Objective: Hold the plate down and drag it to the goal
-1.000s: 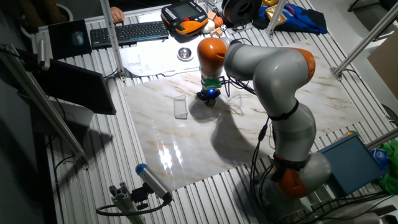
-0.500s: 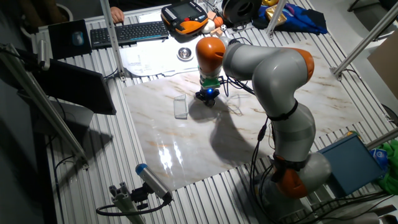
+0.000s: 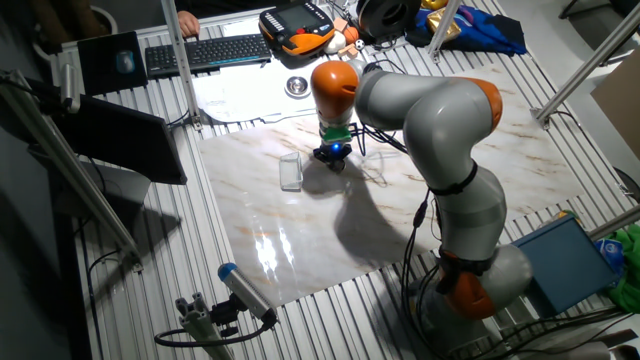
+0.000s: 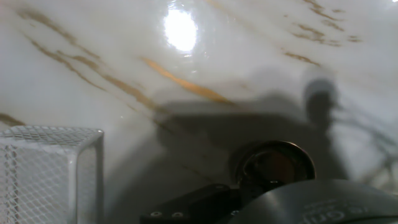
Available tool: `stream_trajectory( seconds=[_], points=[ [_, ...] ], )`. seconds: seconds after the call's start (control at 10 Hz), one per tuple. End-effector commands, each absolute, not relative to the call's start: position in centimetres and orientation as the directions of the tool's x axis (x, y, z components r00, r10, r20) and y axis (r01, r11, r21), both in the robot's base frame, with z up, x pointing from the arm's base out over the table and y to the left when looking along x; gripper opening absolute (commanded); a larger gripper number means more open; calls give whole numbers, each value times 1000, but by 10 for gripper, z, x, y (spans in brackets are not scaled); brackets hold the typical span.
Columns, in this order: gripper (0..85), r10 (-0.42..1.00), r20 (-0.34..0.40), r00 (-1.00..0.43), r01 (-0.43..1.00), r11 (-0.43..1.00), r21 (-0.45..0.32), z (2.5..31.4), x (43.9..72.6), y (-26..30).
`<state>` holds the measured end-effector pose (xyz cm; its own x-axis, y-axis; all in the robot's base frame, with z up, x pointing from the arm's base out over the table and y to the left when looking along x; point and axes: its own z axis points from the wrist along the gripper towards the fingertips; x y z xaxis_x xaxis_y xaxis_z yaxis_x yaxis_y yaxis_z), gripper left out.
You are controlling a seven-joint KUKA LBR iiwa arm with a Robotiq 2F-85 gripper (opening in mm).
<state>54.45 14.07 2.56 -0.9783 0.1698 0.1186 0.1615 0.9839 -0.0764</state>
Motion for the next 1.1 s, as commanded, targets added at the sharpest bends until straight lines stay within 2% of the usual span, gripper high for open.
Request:
stream_trajectory(
  seconds=[0.0,0.3,1.0],
  points=[
    [0,170,119,-978,162,984,-76,26,544,141],
    [0,168,112,-979,157,983,-99,25,544,141],
    [0,180,116,-977,172,982,-78,21,543,148]
  ],
)
